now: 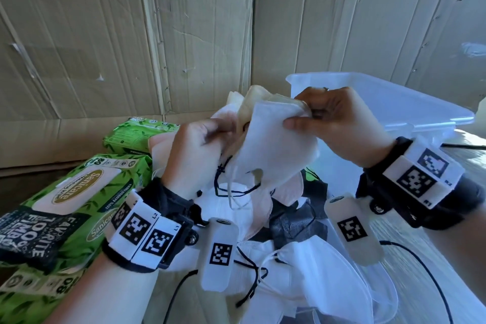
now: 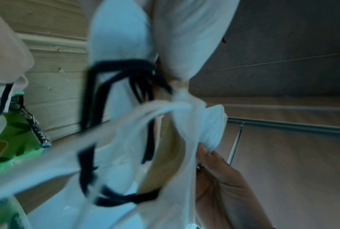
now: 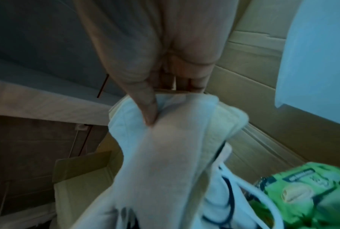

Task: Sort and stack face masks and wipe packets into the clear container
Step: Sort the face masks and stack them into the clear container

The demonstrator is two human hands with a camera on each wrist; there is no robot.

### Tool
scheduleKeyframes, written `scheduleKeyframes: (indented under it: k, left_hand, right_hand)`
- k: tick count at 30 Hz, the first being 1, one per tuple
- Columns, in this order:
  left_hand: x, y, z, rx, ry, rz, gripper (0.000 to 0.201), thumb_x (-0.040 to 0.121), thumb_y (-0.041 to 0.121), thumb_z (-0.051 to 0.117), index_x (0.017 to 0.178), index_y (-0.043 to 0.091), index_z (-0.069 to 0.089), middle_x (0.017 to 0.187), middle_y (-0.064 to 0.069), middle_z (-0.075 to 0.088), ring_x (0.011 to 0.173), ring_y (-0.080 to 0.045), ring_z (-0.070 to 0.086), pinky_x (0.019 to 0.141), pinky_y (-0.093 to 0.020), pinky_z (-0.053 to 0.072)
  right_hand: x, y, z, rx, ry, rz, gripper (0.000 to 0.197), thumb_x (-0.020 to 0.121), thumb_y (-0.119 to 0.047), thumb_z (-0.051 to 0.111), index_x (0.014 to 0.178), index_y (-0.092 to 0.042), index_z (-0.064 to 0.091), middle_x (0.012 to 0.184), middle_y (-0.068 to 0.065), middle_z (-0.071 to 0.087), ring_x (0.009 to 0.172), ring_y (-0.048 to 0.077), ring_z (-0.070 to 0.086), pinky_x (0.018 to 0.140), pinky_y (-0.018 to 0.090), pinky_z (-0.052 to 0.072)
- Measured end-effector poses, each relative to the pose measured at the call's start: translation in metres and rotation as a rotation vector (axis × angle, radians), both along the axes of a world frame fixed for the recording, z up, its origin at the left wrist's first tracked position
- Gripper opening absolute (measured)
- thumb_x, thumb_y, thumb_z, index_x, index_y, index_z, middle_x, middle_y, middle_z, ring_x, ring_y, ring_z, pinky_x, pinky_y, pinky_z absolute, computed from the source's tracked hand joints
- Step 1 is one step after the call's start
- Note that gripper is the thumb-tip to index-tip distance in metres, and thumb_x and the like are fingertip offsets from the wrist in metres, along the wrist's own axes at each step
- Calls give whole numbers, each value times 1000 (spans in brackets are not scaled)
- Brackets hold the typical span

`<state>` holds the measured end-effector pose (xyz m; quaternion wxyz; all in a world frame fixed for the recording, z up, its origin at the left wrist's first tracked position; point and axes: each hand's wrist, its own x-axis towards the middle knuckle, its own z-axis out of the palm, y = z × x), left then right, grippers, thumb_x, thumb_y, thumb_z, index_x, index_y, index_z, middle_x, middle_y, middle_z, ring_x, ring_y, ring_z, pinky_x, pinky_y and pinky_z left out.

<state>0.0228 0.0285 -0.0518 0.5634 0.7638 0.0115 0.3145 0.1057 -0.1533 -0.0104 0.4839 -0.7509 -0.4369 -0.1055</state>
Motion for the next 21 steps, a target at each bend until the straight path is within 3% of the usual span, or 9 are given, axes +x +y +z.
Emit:
scheduleKeyframes:
  k: [2,3,6,9,12,14,17,19,21]
  left_hand:
    - [-6,-8,4,-92,-31,-118,20,82,16,60,66,8,71,69,-8,63,69,-15,53,66,-21,41]
    - [-8,-10,5,-132,-51,-158,31,82,23,58,62,-1,64,68,-13,56,67,-19,48,63,-22,38]
    - [-9,-12,5,-160,-42,-170,44,89,26,55,58,-5,56,58,-9,45,56,-19,39,56,-19,35]
    - [-4,-8,4,-205,18,-156,21,89,10,59,72,5,68,53,-2,57,49,-9,50,51,-17,43]
    - [-1,-1,2,-160,1,-127,16,86,15,61,79,14,75,77,-3,73,75,-16,65,76,-32,52]
    - [-2,2,3,-131,-15,-124,17,86,18,61,76,14,74,76,-4,72,75,-20,61,75,-34,49]
    - [-4,2,4,-36,-11,-103,15,88,12,60,78,12,72,69,4,70,67,-8,58,63,-20,45]
    - [-8,-4,7,52,1,-118,17,89,9,59,77,14,70,64,17,67,61,12,52,58,-7,39]
    - [-8,-5,5,140,0,-79,21,89,8,59,70,14,67,69,25,66,80,27,47,57,1,34]
  right_hand:
    - [-1,3,-3,-7,75,23,20,67,-21,66,67,-2,62,71,13,50,69,19,45,66,41,41]
    - [-2,4,-6,-35,73,18,19,67,-22,67,63,-5,60,68,9,47,68,18,43,65,38,38]
    - [0,6,-13,-84,53,-1,23,73,-12,73,67,5,59,67,10,43,66,18,40,63,34,36]
    - [1,3,-16,-95,51,-7,21,75,-12,72,69,4,60,70,12,47,67,17,42,64,32,37]
    - [1,-3,-12,-81,21,86,5,72,-19,62,75,-15,64,103,-9,57,90,2,52,80,18,41]
    - [2,-8,-6,-89,-110,146,18,76,-19,60,76,-1,61,120,-19,49,103,-1,47,88,13,34]
    - [-5,-8,0,-222,-324,181,27,80,-21,53,78,5,58,125,-20,49,101,16,45,89,24,30]
    - [-12,-2,-4,-360,-387,184,21,80,-18,52,85,1,62,117,-13,58,90,26,45,86,36,32]
    - [-13,3,-11,-482,-374,108,28,80,-22,47,93,-3,63,96,-10,61,87,23,43,82,40,34]
